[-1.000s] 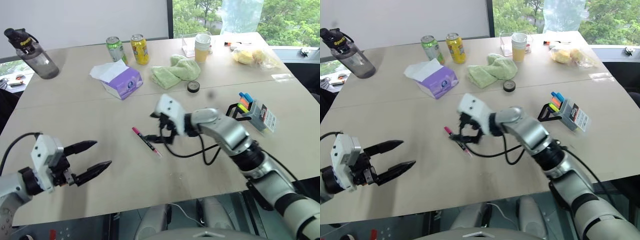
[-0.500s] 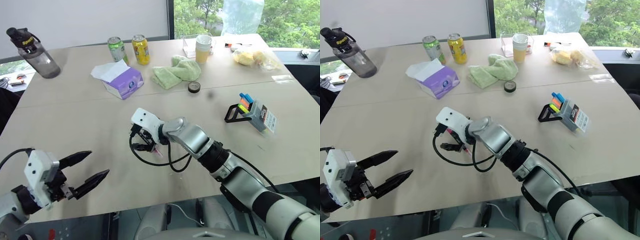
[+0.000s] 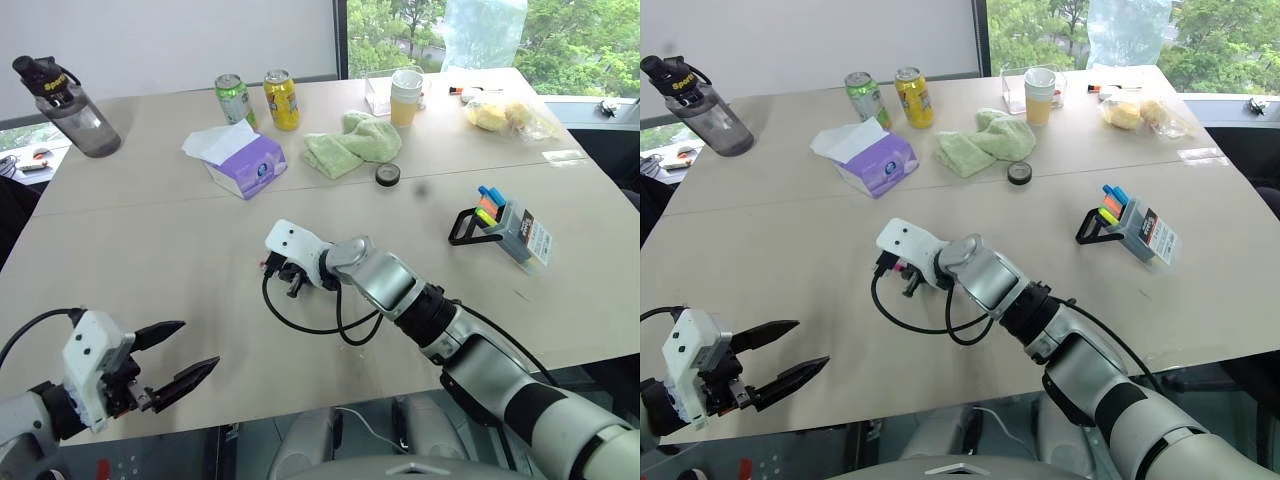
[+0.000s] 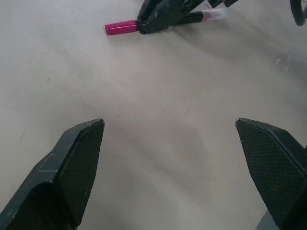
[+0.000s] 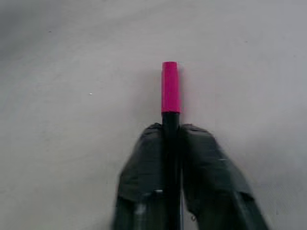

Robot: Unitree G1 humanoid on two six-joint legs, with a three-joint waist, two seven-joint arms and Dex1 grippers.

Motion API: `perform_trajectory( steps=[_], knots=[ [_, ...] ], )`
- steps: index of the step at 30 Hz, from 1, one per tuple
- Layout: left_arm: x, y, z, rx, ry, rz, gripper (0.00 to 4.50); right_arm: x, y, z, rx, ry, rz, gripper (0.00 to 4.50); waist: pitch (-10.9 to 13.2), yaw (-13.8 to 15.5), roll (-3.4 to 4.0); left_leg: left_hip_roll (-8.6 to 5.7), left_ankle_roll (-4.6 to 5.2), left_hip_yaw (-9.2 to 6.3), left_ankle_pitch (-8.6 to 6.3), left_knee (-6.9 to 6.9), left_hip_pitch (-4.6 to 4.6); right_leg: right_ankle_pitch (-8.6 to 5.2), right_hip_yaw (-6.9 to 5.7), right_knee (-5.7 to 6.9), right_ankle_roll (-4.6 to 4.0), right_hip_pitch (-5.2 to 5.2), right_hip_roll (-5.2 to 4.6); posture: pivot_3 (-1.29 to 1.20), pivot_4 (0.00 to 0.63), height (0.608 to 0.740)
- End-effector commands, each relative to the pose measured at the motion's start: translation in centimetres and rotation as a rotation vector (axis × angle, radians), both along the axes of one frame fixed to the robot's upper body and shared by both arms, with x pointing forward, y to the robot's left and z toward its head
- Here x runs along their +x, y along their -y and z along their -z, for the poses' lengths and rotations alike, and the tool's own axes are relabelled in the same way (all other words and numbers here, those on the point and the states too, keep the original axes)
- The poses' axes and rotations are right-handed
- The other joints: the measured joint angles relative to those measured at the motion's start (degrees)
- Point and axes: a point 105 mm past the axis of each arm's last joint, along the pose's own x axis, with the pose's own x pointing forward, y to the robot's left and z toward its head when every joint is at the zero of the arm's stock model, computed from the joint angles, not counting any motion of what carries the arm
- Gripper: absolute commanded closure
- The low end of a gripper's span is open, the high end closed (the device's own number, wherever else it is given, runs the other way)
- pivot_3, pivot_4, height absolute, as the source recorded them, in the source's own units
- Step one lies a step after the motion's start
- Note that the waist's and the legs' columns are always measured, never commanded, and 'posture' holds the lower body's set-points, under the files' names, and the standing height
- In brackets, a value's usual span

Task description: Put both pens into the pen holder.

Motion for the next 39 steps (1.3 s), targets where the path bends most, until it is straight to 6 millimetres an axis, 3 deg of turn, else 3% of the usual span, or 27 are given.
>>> perform_trajectory(
  steps=[1,6,11,16,21,24,29,35,39],
  knots=[
    [0.0,0.0,-0.3,0.020,0.010,0.014,0.00,-0.4,-0.5,-0.7,0.026,0.024,-0.025,4.46,0.01,0.01,0.01,0.00,0.00,0.00,0.00,0.00,0.00,0.00,0.00,0.00,0.00,0.00,0.00,0.00,0.150,0.740],
    [0.2,0.1,-0.3,0.021,0.016,0.027,0.00,-0.5,-0.8,-3.6,0.140,0.012,-0.034,4.46,0.01,0.03,0.01,0.00,0.00,0.00,0.00,0.00,-0.02,0.00,0.00,0.00,0.00,-0.01,0.00,0.00,0.150,0.740],
    [1.7,1.3,-2.6,-0.047,0.151,0.072,0.00,1.3,0.8,-9.9,0.351,0.059,-0.007,4.46,0.02,0.21,0.02,0.00,0.00,-0.05,0.00,0.01,-0.05,0.00,-0.04,-0.01,0.00,-0.01,-0.02,0.00,0.150,0.740],
    [3.6,4.8,-5.5,-0.177,0.281,0.172,0.00,4.3,6.1,-14.9,0.463,0.151,0.061,4.46,0.00,0.66,-0.01,-0.03,0.00,-0.10,0.00,0.02,-0.07,0.00,-0.12,-0.06,0.01,0.02,-0.06,0.00,0.150,0.740],
    [6.3,9.6,-7.3,-0.354,0.366,0.309,0.00,7.2,13.4,-17.6,0.525,0.234,0.175,4.46,0.00,0.41,0.07,-0.07,0.01,-0.09,0.00,0.04,-0.04,0.01,-0.09,-0.06,0.01,0.12,-0.09,0.00,0.150,0.740],
    [8.3,12.3,-7.8,-0.404,0.395,0.366,0.00,7.6,17.6,-19.3,0.580,0.285,0.208,4.46,0.00,0.07,0.04,-0.06,0.02,-0.07,0.01,0.07,-0.11,0.01,-0.11,-0.03,0.02,0.09,-0.08,0.00,0.150,0.740],
    [10.0,13.9,-8.4,-0.430,0.409,0.437,0.00,7.1,22.2,-20.1,0.609,0.270,0.237,4.46,0.00,-1.40,0.06,-0.02,0.03,0.13,0.01,0.04,-0.09,0.01,-0.04,0.01,0.02,0.01,-0.05,0.00,0.150,0.740],
    [11.0,12.7,-8.3,-0.390,0.394,0.448,0.00,6.0,24.9,-17.0,0.565,0.233,0.241,4.46,0.00,-1.20,0.06,0.01,0.03,0.12,0.01,0.07,-0.09,0.01,0.11,0.02,0.02,0.03,-0.04,0.00,0.150,0.740],
    [11.0,12.6,-8.0,-0.382,0.373,0.471,0.00,5.8,25.0,-15.4,0.559,0.224,0.247,4.46,0.01,-1.05,0.07,-0.01,0.04,0.13,0.01,0.10,-0.10,0.01,0.14,0.02,0.03,0.03,-0.06,0.00,0.150,0.740]
  ],
)
